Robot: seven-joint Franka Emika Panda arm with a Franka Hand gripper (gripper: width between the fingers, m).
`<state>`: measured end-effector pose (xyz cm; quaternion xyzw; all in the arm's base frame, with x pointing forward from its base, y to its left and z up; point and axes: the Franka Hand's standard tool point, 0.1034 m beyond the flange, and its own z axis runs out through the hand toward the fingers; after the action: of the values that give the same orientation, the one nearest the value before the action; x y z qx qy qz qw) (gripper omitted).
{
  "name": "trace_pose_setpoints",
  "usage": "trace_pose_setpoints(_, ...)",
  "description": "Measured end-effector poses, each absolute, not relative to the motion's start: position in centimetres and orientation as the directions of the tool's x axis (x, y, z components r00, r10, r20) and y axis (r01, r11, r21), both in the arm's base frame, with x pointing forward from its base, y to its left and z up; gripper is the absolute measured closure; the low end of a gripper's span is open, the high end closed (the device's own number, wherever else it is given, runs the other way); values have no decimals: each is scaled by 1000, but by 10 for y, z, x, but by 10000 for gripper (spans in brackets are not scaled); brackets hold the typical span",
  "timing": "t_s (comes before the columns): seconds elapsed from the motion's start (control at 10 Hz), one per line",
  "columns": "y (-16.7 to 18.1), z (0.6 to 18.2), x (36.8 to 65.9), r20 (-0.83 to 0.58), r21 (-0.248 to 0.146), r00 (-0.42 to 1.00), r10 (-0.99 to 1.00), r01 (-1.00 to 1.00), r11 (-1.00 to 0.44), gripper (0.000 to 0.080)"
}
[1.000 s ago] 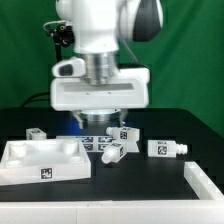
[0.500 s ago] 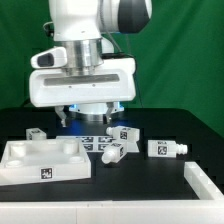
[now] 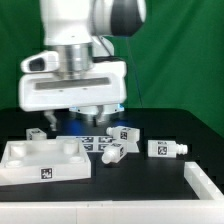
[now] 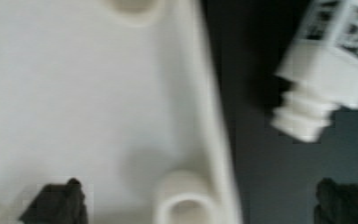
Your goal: Assemble one leg
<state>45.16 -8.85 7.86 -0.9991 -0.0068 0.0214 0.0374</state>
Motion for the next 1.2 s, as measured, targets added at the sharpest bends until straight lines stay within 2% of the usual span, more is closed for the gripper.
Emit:
trace_pose_setpoints(0.1, -113, 79, 456, -37, -70, 998, 49, 46, -996, 150)
trace_pose_setpoints(0.2, -145, 69, 462, -33, -54, 994, 106, 104, -993, 150)
trace_pose_setpoints(0.4, -181, 42, 470, -30, -25, 986, 166, 165, -986, 150)
trace_pose_setpoints(0.9, -209, 13, 445, -57, -27, 980, 189, 187, -982, 150)
trace_pose_setpoints(1.0, -207, 10, 443, -71, -42, 979, 190, 187, -981, 150)
trace_pose_setpoints(1.2, -204, 8, 441, -70, -39, 979, 193, 191, -981, 150)
